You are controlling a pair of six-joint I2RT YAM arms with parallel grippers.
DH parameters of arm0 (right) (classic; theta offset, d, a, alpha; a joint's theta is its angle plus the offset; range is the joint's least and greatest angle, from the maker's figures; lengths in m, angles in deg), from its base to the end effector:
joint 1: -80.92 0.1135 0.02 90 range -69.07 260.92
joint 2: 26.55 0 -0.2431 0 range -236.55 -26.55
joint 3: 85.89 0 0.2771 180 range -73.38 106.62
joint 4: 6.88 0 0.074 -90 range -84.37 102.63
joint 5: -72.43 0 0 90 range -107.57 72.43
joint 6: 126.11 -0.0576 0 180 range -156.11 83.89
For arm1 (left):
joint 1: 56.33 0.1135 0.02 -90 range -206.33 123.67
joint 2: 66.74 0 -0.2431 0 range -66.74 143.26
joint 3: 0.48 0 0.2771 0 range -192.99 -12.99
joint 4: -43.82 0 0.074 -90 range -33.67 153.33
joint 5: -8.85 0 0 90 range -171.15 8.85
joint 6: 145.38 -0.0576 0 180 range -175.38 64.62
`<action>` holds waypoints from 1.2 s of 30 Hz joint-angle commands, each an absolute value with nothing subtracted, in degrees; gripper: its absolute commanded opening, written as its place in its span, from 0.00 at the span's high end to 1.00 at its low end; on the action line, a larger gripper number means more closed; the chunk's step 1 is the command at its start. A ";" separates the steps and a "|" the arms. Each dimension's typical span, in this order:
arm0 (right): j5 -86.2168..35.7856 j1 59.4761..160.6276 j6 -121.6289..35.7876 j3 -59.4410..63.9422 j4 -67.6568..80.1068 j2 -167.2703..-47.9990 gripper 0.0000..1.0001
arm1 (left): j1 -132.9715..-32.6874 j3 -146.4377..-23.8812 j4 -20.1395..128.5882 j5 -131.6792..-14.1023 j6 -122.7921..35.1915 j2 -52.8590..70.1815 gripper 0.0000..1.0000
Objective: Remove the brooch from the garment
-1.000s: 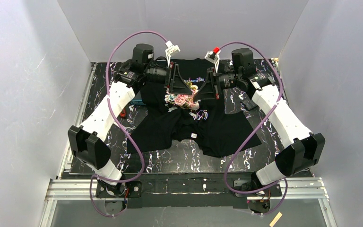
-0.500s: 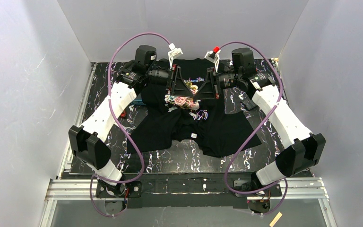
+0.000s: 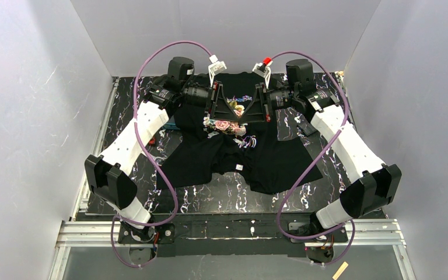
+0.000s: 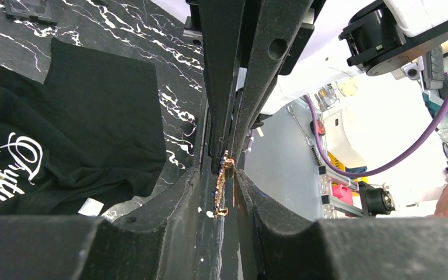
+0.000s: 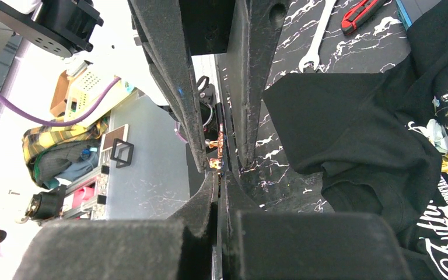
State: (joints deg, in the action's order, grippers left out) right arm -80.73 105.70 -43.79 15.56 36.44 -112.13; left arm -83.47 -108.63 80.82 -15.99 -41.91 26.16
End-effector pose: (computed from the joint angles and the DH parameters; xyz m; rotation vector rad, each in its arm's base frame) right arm 0.3022 0.1961 0.3856 -1.0012 1.8044 1.4692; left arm 0.3240 -0.2248 0.3928 1.0223 1.7530 -1.5540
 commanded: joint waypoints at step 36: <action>-82.44 105.97 -44.24 15.41 36.28 -110.31 0.99 | -83.58 -117.12 96.14 -19.77 -63.78 22.55 0.57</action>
State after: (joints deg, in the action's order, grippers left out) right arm -80.84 105.92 -45.49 14.78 35.67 -112.13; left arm -83.88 -114.05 94.57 -20.82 -65.60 24.13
